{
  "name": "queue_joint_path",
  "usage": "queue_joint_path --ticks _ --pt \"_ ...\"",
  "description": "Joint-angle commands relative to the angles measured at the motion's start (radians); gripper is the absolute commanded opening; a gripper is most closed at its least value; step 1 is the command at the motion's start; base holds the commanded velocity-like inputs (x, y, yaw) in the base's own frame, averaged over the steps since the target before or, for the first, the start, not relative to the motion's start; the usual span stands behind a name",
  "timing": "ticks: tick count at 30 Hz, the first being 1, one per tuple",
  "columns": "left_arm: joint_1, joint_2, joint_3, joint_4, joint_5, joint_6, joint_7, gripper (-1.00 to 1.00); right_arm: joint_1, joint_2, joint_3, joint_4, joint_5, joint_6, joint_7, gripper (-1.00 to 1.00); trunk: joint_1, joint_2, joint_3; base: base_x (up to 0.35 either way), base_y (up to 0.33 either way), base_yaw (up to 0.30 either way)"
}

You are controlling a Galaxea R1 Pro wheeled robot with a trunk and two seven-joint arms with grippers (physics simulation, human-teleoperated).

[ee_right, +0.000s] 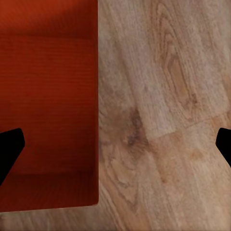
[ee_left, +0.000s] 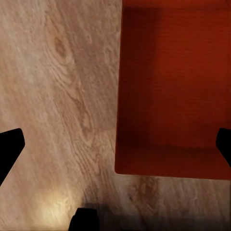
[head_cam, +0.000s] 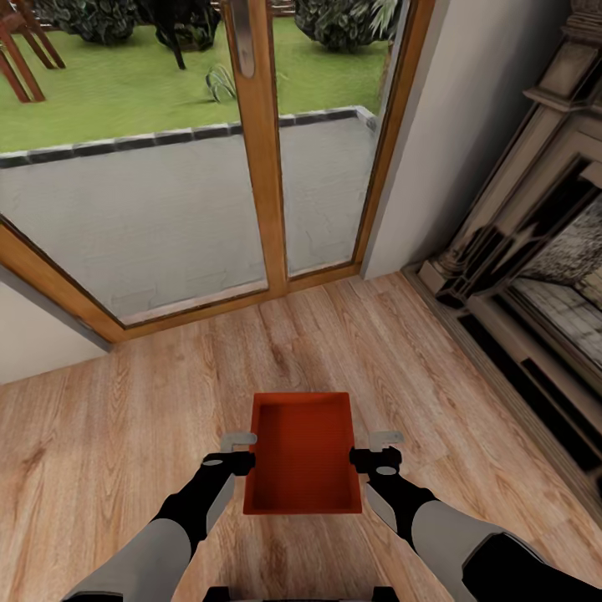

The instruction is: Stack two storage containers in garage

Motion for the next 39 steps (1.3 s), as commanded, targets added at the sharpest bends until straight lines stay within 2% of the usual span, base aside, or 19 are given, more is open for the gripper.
queue_joint_path --ticks 1,39 --pt "0.0 0.0 0.001 -0.002 0.002 0.006 0.002 1.0 -0.001 0.0 0.008 0.001 -0.011 -0.005 -0.003 1.0 0.004 -0.008 -0.004 0.0 0.0 0.0" --pt "0.0 0.0 0.0 0.0 0.004 0.008 0.003 1.0 -0.001 -0.001 0.008 0.001 -0.011 -0.006 0.007 1.0 0.15 -0.274 -0.123 0.0 0.0 0.0"
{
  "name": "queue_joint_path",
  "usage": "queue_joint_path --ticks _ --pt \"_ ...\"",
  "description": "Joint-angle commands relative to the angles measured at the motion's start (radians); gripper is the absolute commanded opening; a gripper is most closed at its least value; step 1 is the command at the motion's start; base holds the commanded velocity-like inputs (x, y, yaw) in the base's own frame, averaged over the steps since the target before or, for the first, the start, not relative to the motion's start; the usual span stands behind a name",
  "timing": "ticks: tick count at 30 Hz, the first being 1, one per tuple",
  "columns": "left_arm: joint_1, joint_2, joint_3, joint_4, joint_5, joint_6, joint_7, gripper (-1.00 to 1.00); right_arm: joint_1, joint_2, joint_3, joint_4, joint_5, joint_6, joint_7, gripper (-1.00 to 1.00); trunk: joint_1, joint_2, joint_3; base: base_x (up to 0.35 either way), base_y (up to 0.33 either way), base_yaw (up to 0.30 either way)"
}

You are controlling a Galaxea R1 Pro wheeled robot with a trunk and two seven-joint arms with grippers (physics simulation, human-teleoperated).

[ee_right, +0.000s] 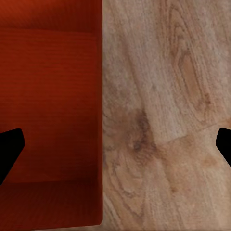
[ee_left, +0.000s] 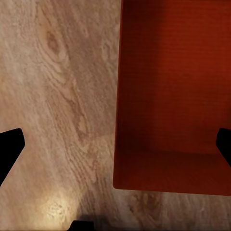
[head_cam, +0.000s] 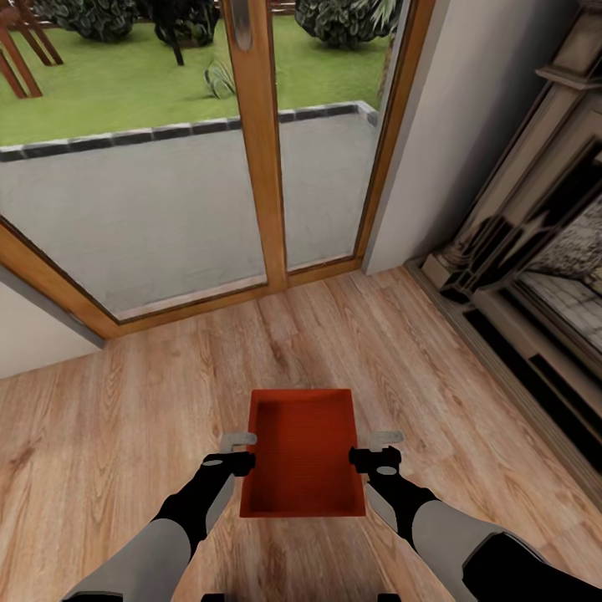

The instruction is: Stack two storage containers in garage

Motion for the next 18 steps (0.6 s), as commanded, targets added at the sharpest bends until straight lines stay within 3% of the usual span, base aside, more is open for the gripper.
queue_joint_path --ticks 1,18 --pt "0.0 0.0 0.001 -0.002 0.0 0.006 0.002 1.0 0.0 0.0 0.008 0.001 -0.011 -0.004 -0.003 1.0 0.004 -0.008 -0.004 0.0 0.0 0.0" --pt "0.0 0.0 0.001 -0.002 0.0 0.005 0.002 1.0 0.0 -0.001 0.008 0.001 -0.011 -0.004 0.0 1.0 0.069 -0.127 -0.057 0.0 0.0 0.0"
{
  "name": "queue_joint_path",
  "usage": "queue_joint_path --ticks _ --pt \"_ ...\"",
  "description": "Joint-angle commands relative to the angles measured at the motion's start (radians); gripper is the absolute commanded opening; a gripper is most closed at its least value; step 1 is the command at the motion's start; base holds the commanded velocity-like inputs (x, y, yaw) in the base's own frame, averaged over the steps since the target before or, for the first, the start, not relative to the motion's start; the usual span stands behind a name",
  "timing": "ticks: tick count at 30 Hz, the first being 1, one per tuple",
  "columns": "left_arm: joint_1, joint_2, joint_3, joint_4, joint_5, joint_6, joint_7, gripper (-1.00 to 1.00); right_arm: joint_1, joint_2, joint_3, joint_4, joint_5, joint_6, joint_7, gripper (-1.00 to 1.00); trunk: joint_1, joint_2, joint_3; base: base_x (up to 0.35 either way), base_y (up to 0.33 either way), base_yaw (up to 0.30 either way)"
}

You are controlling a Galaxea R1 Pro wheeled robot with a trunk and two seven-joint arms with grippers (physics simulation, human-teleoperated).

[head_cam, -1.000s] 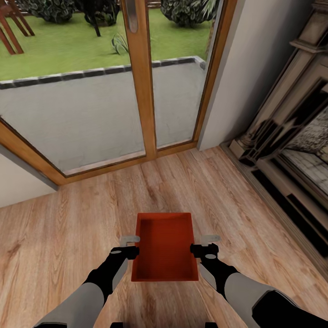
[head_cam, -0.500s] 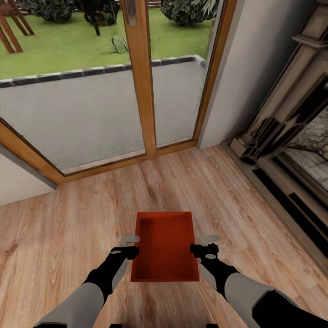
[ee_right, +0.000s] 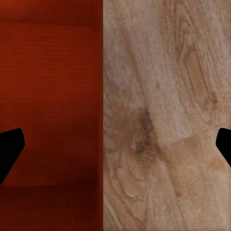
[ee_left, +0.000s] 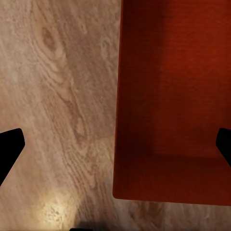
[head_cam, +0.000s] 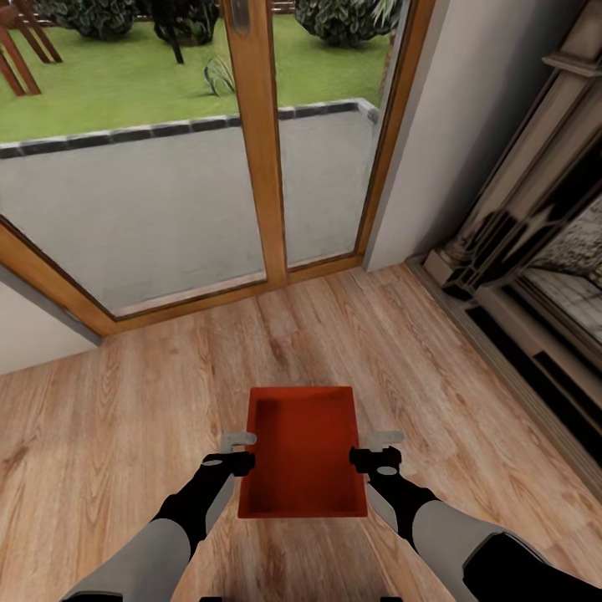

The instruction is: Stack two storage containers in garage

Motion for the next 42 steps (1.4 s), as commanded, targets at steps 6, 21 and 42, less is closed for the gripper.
queue_joint_path --ticks 6,21,42 --pt "0.0 0.001 0.001 -0.002 0.0 0.006 0.002 1.0 -0.001 0.0 0.008 0.001 -0.01 -0.004 -0.003 1.0 0.023 -0.043 -0.019 0.0 0.0 0.0" --pt "0.0 0.001 0.001 0.0 0.002 0.006 0.005 1.0 -0.001 0.003 0.005 0.045 -0.012 -0.003 0.027 1.0 0.081 -0.148 -0.066 0.0 0.0 0.0" --pt "0.0 0.001 0.001 0.001 0.003 0.006 0.005 1.0 -0.001 0.002 0.003 0.053 -0.012 -0.005 0.031 1.0 0.161 -0.295 -0.132 0.0 0.0 0.0"
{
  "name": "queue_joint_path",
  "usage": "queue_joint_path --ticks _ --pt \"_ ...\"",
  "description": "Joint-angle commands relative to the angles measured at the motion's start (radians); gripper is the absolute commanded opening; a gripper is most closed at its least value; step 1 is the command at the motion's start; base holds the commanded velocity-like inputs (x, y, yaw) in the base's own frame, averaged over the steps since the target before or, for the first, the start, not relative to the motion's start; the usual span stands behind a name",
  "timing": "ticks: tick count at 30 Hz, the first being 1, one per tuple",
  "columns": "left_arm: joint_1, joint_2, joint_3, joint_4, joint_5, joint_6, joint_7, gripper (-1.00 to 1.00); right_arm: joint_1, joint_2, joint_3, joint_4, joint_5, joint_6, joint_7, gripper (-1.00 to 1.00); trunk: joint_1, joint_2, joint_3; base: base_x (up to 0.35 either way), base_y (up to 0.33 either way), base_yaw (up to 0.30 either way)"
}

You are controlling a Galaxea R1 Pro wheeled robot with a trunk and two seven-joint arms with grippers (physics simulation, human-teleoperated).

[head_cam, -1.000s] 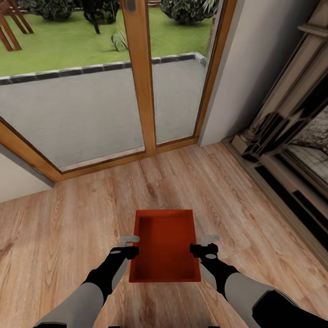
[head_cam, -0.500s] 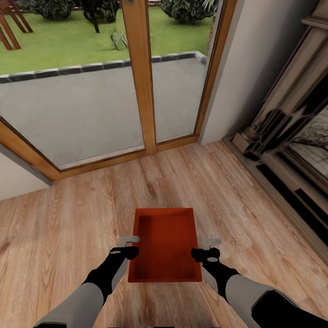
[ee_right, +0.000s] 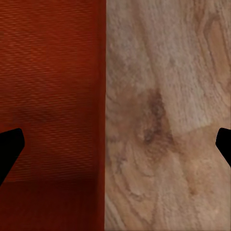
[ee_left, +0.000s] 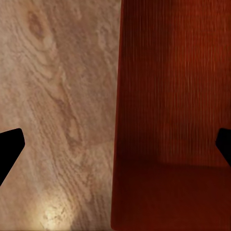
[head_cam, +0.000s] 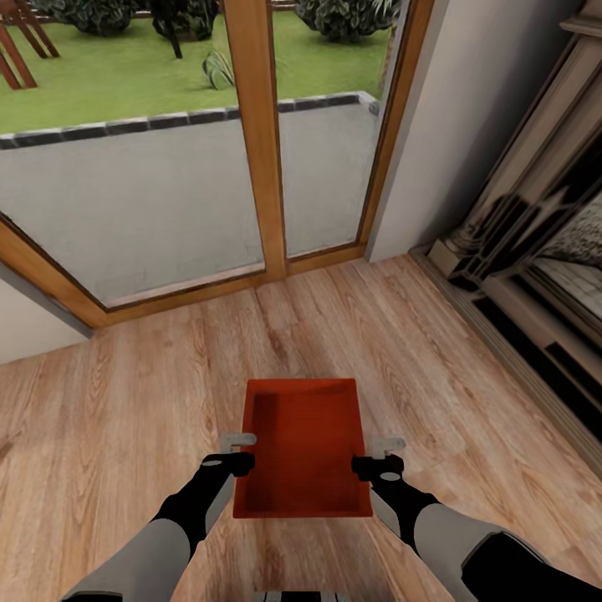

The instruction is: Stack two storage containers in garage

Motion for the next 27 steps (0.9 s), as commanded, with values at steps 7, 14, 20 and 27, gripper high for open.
queue_joint_path --ticks 7,14,20,27 --pt "0.0 0.0 0.001 -0.003 -0.001 0.005 0.002 1.0 -0.001 0.001 0.009 0.001 -0.011 -0.005 -0.003 1.0 0.027 -0.049 -0.023 0.0 0.0 0.0" --pt "0.0 0.0 0.001 -0.003 -0.001 0.004 0.002 1.0 0.0 0.002 0.009 0.001 -0.011 -0.006 -0.003 1.0 0.054 -0.098 -0.044 0.0 0.0 0.0" --pt "0.0 0.001 0.001 -0.005 -0.002 0.004 0.003 1.0 -0.001 0.002 0.009 0.001 -0.011 -0.006 -0.003 1.0 0.077 -0.14 -0.063 0.0 0.0 0.0" --pt "0.0 0.001 0.001 -0.006 -0.002 0.004 0.002 1.0 -0.001 0.002 0.009 0.001 -0.011 -0.006 -0.003 1.0 0.092 -0.168 -0.076 0.0 0.0 0.0"
